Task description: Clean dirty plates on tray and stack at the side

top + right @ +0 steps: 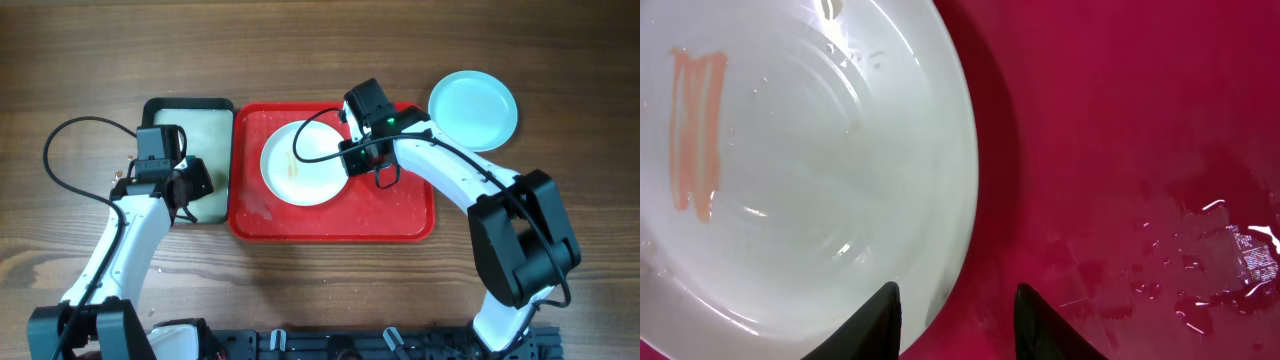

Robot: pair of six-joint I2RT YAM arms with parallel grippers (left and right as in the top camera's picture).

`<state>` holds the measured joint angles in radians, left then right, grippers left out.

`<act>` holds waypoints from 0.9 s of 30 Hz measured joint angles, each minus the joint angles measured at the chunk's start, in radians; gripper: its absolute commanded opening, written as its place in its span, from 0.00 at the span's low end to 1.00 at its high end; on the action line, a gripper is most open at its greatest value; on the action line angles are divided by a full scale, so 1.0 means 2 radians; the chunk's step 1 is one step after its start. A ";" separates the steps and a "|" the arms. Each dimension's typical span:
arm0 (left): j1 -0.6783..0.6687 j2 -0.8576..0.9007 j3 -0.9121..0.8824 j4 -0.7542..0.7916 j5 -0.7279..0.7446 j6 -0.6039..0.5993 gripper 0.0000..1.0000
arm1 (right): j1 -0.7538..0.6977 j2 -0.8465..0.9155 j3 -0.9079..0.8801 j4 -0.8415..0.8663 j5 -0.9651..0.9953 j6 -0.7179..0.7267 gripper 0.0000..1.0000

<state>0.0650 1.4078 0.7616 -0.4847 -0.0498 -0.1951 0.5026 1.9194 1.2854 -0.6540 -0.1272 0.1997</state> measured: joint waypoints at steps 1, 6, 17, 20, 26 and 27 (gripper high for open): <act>0.000 0.000 0.000 0.000 0.000 0.000 0.04 | 0.000 0.000 0.000 -0.002 0.000 0.000 0.37; 0.000 0.000 0.000 0.000 0.000 0.000 0.04 | 0.000 0.000 0.000 -0.006 0.000 0.000 0.37; 0.000 0.000 0.000 0.000 0.000 0.000 0.05 | 0.000 0.001 0.000 -0.006 0.000 0.004 0.34; 0.000 0.000 0.000 0.000 0.000 0.000 0.04 | 0.000 0.002 0.000 -0.006 -0.001 0.007 0.19; 0.000 0.000 0.000 0.000 0.000 0.000 0.05 | 0.000 0.007 0.000 -0.006 -0.002 0.008 0.13; 0.000 0.000 0.000 0.000 0.000 0.000 0.04 | 0.000 0.007 0.000 -0.006 -0.002 0.008 0.11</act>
<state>0.0650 1.4078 0.7616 -0.4847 -0.0498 -0.1951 0.5026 1.9343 1.2854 -0.6659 -0.1307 0.2161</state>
